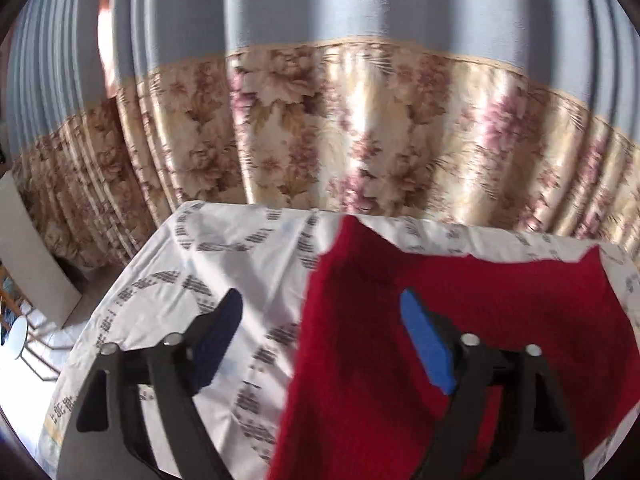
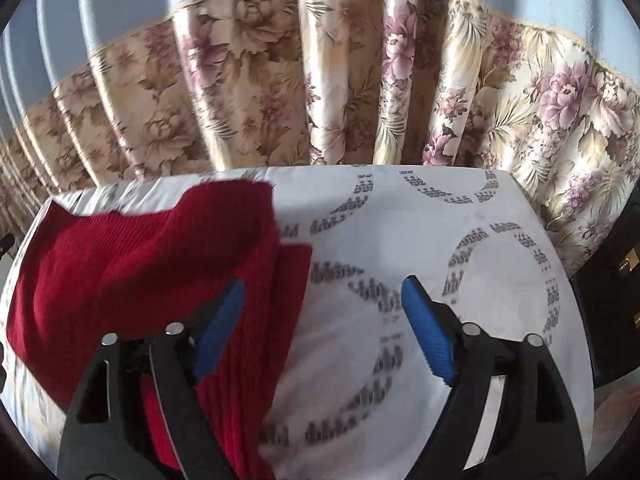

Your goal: Fold small clothes

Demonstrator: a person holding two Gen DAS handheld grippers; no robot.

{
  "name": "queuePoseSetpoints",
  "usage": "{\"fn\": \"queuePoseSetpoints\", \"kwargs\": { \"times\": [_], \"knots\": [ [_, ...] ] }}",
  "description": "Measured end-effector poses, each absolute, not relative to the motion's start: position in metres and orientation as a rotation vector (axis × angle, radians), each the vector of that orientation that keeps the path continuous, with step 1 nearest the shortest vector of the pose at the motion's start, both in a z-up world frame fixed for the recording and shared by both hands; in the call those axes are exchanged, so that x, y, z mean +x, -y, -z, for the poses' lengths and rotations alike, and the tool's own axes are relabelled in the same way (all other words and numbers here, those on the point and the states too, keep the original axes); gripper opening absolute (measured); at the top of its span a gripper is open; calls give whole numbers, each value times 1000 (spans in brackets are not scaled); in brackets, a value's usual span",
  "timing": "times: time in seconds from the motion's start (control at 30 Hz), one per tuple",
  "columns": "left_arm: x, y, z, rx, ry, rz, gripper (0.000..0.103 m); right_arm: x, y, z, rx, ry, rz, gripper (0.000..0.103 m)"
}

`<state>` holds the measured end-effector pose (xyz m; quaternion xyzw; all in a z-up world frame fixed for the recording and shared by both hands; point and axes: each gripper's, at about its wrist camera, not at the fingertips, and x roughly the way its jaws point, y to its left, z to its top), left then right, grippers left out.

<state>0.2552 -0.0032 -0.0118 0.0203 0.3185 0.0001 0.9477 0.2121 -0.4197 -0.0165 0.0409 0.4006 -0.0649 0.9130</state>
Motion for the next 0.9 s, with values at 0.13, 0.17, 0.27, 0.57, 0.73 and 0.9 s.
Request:
{"fn": "queuePoseSetpoints", "kwargs": {
  "times": [0.13, 0.17, 0.27, 0.57, 0.73, 0.9],
  "knots": [
    [245, 23, 12, 62, -645, 24, 84, 199, 400, 13, 17, -813, 137, 97],
    [243, 27, 12, 59, -646, 34, 84, 200, 395, 15, 5, -827, 135, 98],
    [241, 37, 14, 61, -653, 57, 84, 201, 390, 22, 18, -847, 127, 98],
    [242, 58, 29, 121, -700, 106, 84, 213, 384, 49, 51, -910, 103, 98],
    [239, 67, 33, 118, -713, 142, 84, 220, 381, 70, 107, -969, 56, 94],
    [230, 84, 34, 137, -706, 179, 84, 223, 375, 85, 191, -991, -33, 72]
  ]
}}
